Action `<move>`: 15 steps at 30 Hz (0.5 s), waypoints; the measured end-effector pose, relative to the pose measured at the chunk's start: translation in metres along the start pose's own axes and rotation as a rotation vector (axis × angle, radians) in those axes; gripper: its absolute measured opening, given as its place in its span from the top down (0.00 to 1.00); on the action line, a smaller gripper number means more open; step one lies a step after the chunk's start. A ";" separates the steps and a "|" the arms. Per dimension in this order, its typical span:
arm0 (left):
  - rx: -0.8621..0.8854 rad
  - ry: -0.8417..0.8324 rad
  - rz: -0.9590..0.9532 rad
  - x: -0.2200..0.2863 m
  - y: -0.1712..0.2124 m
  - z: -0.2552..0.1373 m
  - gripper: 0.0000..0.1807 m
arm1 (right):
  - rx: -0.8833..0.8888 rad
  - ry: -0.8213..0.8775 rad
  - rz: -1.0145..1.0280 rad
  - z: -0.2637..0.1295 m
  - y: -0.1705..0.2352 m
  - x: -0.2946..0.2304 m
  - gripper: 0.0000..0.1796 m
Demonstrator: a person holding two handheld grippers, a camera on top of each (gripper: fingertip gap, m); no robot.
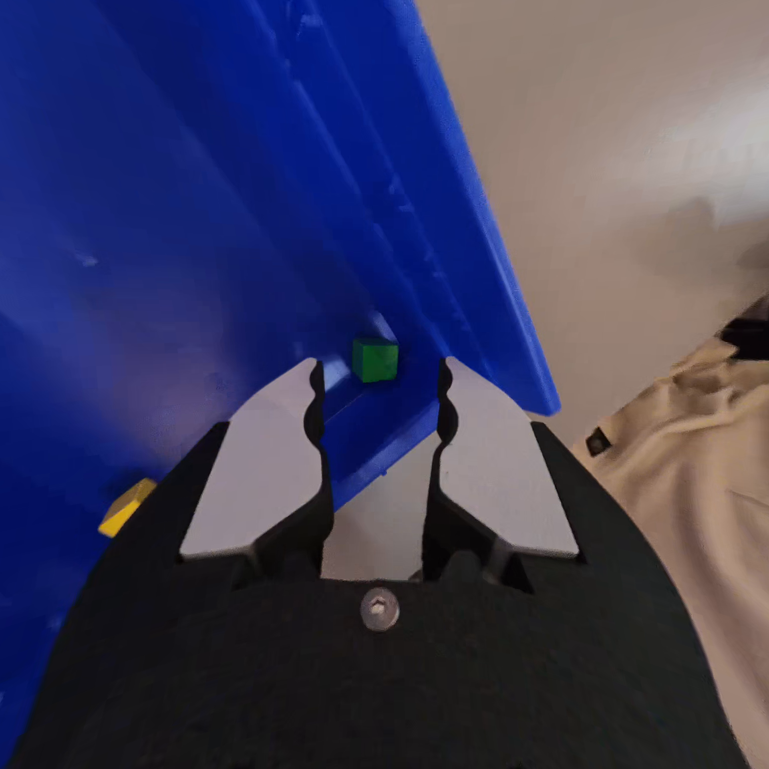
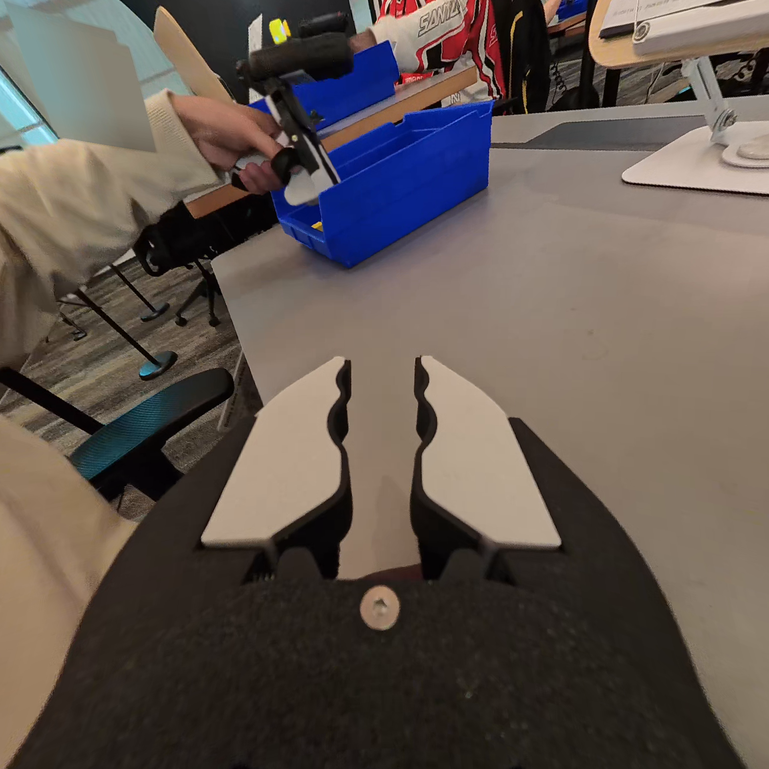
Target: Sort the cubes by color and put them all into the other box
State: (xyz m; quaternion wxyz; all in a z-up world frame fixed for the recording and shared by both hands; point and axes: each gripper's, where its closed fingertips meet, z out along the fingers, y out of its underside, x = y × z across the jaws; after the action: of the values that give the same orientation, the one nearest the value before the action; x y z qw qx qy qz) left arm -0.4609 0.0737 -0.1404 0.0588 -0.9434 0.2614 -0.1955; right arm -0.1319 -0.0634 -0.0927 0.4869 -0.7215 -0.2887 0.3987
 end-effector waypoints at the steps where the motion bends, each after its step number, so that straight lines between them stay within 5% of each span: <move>1: -0.034 0.025 -0.014 0.000 0.000 0.006 0.71 | -0.005 0.004 -0.008 -0.001 0.001 0.001 0.84; 7: -0.228 0.013 -0.023 -0.009 0.018 0.031 0.69 | -0.015 -0.006 0.007 -0.006 0.004 0.003 0.84; 9: -0.274 0.029 -0.018 -0.006 0.023 0.036 0.83 | -0.013 -0.016 0.021 -0.007 0.004 0.002 0.84; 15: -0.281 -0.022 0.006 -0.011 0.021 0.035 0.87 | -0.018 -0.019 0.005 -0.008 0.002 -0.001 0.84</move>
State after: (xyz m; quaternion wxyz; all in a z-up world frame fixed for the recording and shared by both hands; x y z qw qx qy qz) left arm -0.4652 0.0616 -0.1810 -0.0705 -0.9436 0.2885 -0.1465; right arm -0.1251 -0.0684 -0.0926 0.4768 -0.7228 -0.2950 0.4040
